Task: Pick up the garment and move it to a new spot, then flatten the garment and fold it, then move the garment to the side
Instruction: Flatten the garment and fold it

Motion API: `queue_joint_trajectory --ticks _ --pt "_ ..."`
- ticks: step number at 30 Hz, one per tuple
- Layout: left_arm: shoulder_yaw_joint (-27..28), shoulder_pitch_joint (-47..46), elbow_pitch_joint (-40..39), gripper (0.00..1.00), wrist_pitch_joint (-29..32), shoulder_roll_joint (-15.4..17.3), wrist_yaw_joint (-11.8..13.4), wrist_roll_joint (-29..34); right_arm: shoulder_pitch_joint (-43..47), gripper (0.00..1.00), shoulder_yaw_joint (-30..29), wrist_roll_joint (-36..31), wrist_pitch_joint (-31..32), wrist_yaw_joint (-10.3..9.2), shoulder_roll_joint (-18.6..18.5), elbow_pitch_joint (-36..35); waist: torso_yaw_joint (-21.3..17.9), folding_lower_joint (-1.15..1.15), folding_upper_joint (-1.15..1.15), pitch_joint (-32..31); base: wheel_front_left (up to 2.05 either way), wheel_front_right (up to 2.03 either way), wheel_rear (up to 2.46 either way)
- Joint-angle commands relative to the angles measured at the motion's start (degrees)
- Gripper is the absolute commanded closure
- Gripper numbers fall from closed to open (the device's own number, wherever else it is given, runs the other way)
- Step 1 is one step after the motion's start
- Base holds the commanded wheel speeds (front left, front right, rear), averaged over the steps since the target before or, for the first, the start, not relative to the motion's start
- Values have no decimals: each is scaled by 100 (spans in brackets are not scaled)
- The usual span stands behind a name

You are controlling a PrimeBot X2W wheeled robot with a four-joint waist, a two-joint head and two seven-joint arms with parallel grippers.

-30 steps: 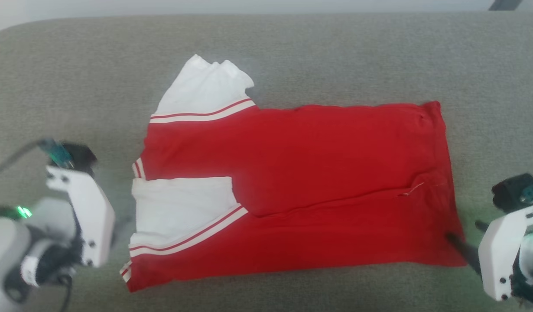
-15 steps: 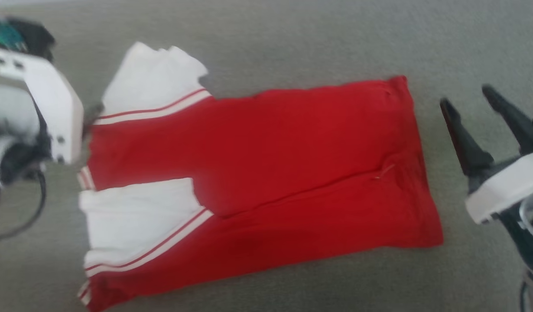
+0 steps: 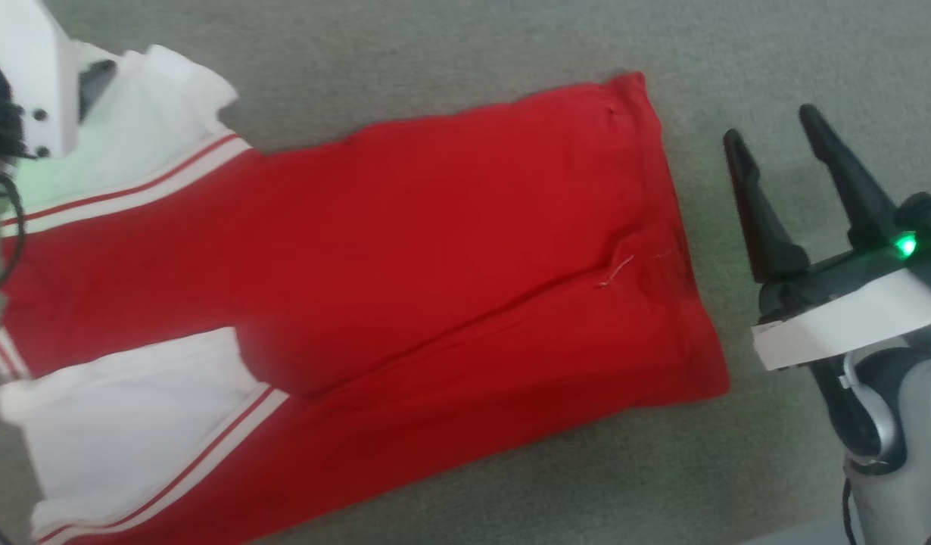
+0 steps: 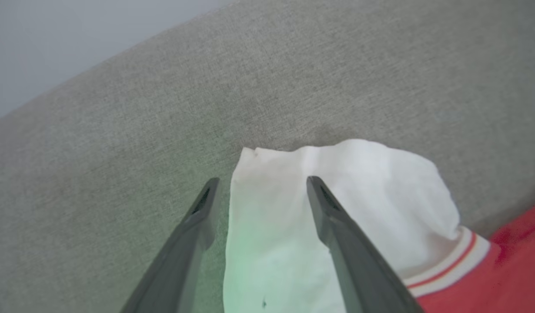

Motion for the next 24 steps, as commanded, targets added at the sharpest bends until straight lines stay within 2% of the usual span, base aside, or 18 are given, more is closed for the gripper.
queue_joint_trajectory --ticks 1,7,8,9,10,11,13,19,20,24 --pt "-33 -151 217 0 51 0 -59 136 -62 0 55 25 -8 -7 3 61 -156 0 0 156 0 0 0" --pt "-52 -298 834 0 252 -21 -99 12 -119 0 162 186 114 -7 3 191 -278 0 0 282 0 0 0" --pt "-57 -261 955 10 321 -58 -72 -27 -112 0 179 205 177 -7 -20 227 -285 0 0 295 0 0 0" --pt "-72 -236 1056 33 383 -85 -43 -32 -119 0 194 220 225 -7 -45 238 -286 0 0 307 0 0 0" --pt "-69 -199 1157 80 451 -121 -15 -89 -118 0 206 298 309 -7 -30 265 -285 0 0 319 0 0 0" --pt "-66 -147 1267 100 564 -155 40 -173 -120 0 235 339 424 -6 -42 299 -284 0 0 327 0 0 0" --pt "-114 -54 1390 100 804 -196 75 -275 -211 0 244 434 641 -7 -78 300 -269 0 0 337 0 0 0" --pt "-129 -79 1462 100 737 -350 88 -326 -807 0 343 629 1549 -5 -177 483 -149 0 0 366 0 0 0" --pt "-138 -110 1450 100 700 -407 70 -321 -1089 0 403 680 1848 -5 -231 624 -91 0 0 364 0 0 0" --pt "-158 -199 1434 100 644 -509 43 -315 -1726 0 610 754 2350 -5 -286 1101 39 0 0 366 0 0 0"
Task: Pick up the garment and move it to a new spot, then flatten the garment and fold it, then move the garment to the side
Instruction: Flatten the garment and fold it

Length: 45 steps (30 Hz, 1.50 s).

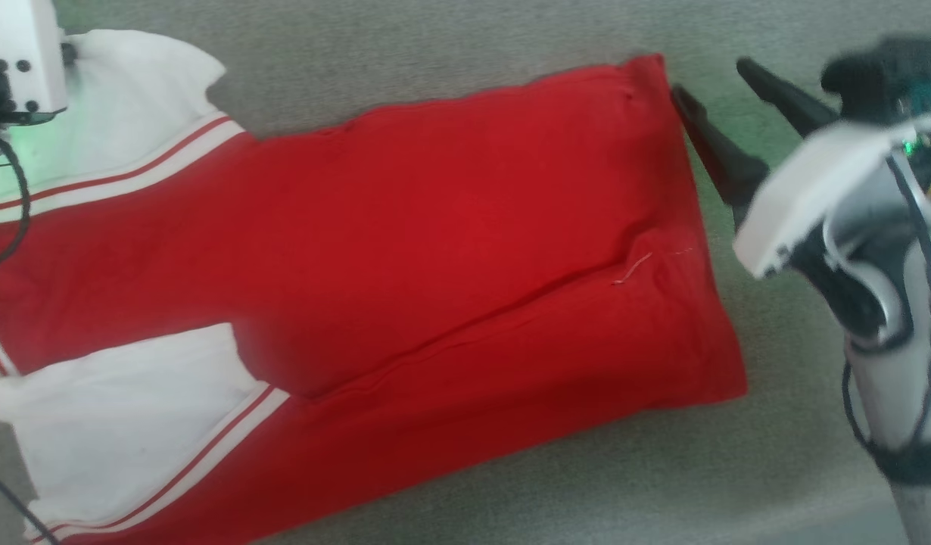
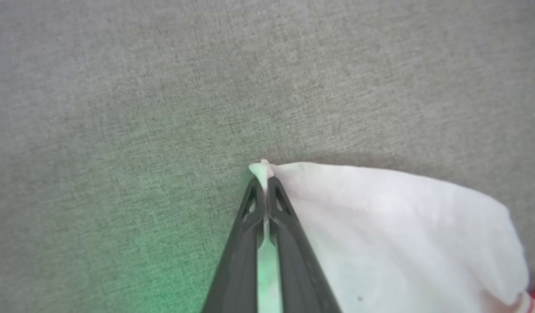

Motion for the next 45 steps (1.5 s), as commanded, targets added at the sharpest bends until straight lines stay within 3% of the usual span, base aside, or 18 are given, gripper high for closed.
queue_joint_trajectory --ticks 1,15,17,30,38,45 --pt "-207 335 196 100 132 -67 -20 -44 -160 0 75 -14 89 -3 -17 142 54 0 0 3 0 0 0" --pt "-289 108 302 100 -164 -380 -169 37 -1453 0 1194 363 1842 -2 -146 1943 288 0 0 66 0 0 0" --pt "-291 95 322 100 -220 -426 -185 34 -1539 100 1403 406 2053 -1 -218 2013 317 0 0 57 0 0 0" --pt "-244 -187 329 100 -632 -585 -332 72 -1745 100 1340 254 1636 -8 -585 2149 694 0 0 -366 0 0 0" --pt "-340 -69 -131 100 -213 -575 -72 13 -1401 100 1076 154 1488 -7 -875 1898 1118 0 0 -902 0 0 0" --pt "-409 452 -1363 100 274 -230 383 -69 -842 100 826 221 1742 -7 -1091 1252 1389 0 0 -1343 0 0 0"
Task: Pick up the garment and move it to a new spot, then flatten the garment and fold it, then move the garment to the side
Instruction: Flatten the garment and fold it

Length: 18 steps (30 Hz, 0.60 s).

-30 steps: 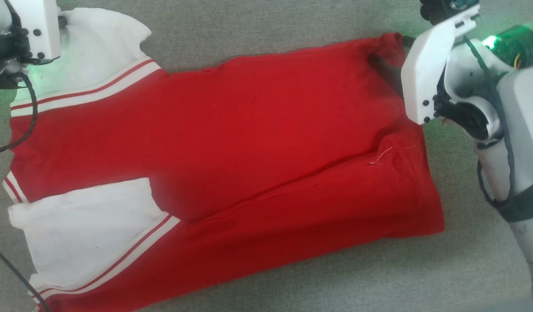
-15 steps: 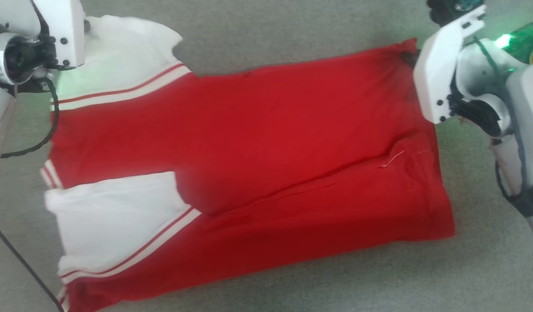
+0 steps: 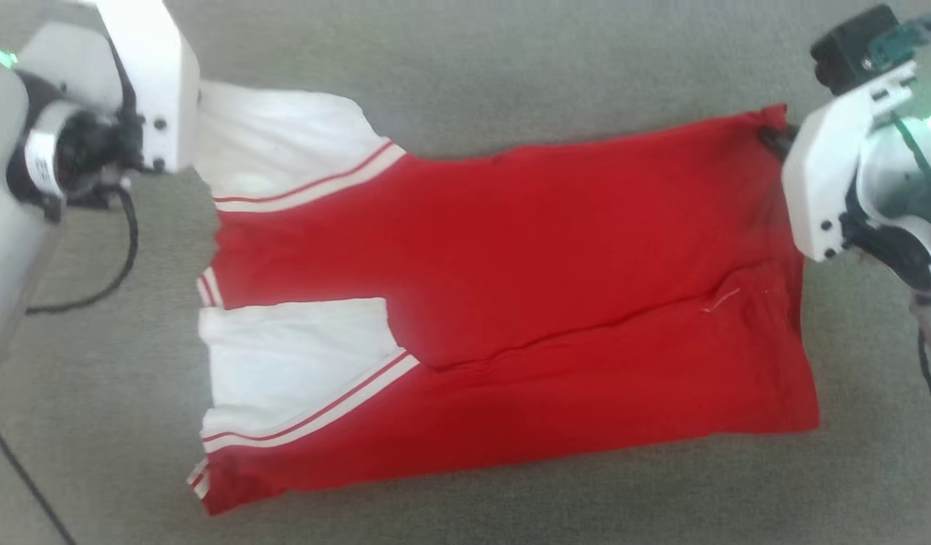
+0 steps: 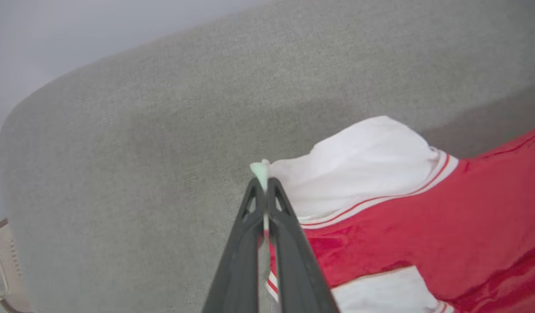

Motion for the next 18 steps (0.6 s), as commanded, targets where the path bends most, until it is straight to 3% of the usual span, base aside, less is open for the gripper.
queue_joint_trajectory --ticks 1,12,18 --pt "1 228 -330 100 122 97 149 -102 193 100 -93 40 91 -12 -68 -150 174 0 0 -202 0 0 0" --pt "52 1783 -3050 100 769 916 1293 -459 1565 100 -772 120 809 -12 -447 -1312 377 0 0 -492 0 0 0" --pt "-37 2630 -3901 100 718 1228 1687 -555 2367 100 -1256 8 1117 -12 -392 -1571 390 0 0 -562 0 0 0"
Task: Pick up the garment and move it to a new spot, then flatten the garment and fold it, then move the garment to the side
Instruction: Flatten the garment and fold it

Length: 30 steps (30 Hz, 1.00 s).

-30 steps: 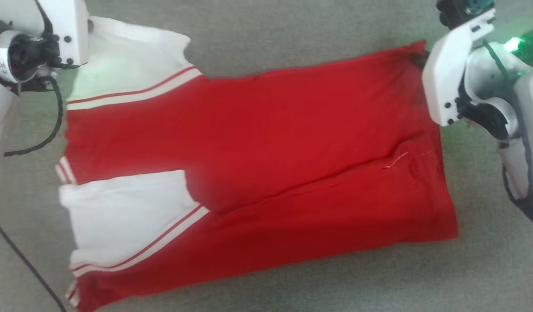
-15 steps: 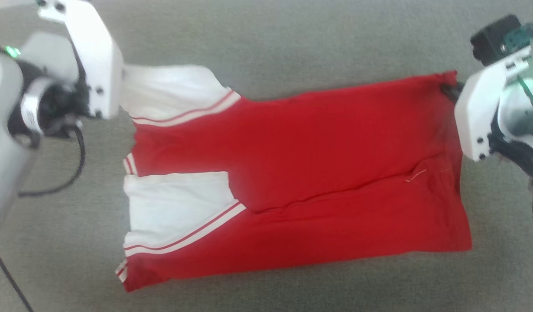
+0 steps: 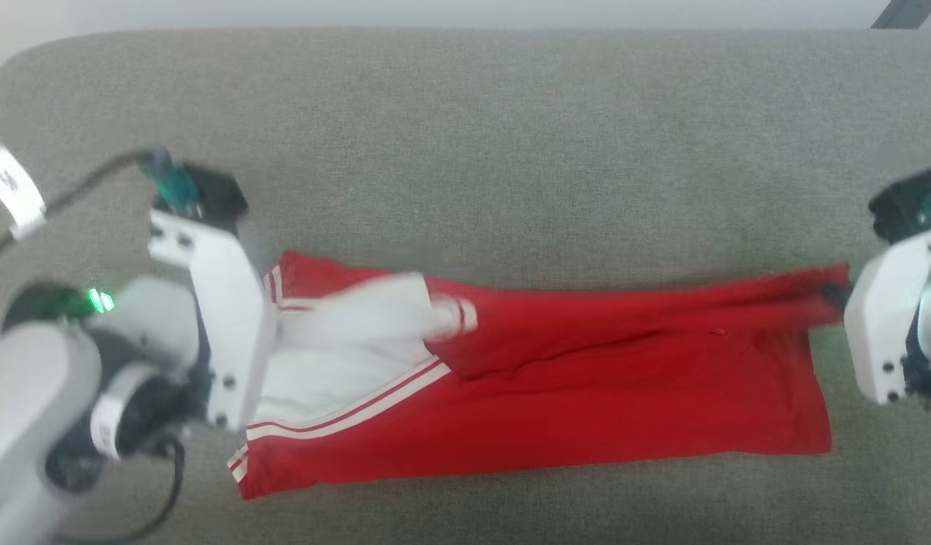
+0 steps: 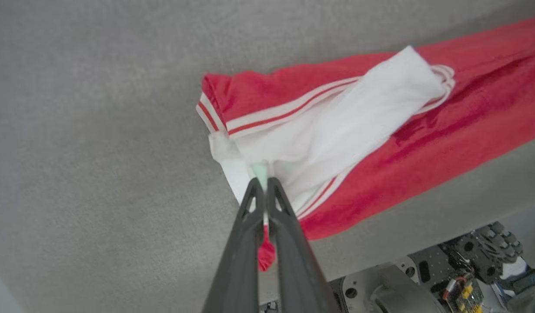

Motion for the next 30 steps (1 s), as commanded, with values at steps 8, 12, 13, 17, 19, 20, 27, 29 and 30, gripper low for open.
queue_joint_trajectory --ticks 8,12,13,17,19,20,27,29,30 --pt "-137 937 -8 100 -236 80 128 -250 772 100 -285 -143 148 -11 304 55 -6 0 0 -79 0 0 0" --pt "-220 1172 410 100 -427 -51 -26 -319 867 100 -168 -218 82 -11 438 263 -33 0 0 -137 0 0 0" --pt "-237 1218 527 100 -482 -115 -73 -319 848 100 -128 -241 40 -11 466 339 -42 0 0 -154 0 0 0" --pt "-259 1278 1033 100 -753 -357 -296 -372 719 100 48 -243 -111 -11 617 646 -69 0 0 -228 0 0 0" --pt "-258 1300 1279 100 -875 -444 -382 -380 663 85 146 -246 -196 -10 653 766 -76 0 0 -269 0 0 0" --pt "-270 1300 1358 89 -925 -479 -433 -364 630 51 189 -229 -238 -10 660 807 -78 0 0 -290 0 0 0" --pt "-162 1418 1518 0 -1514 -537 -652 -235 729 0 291 -30 -412 -10 567 872 -30 0 0 -631 0 0 0" --pt "-107 1516 1476 0 -1745 -535 -679 -206 782 0 243 -8 -446 -11 567 848 -20 0 0 -735 0 0 0" --pt "-80 1573 1448 0 -1869 -529 -697 -179 813 0 226 5 -447 -10 556 829 -16 0 0 -786 0 0 0"
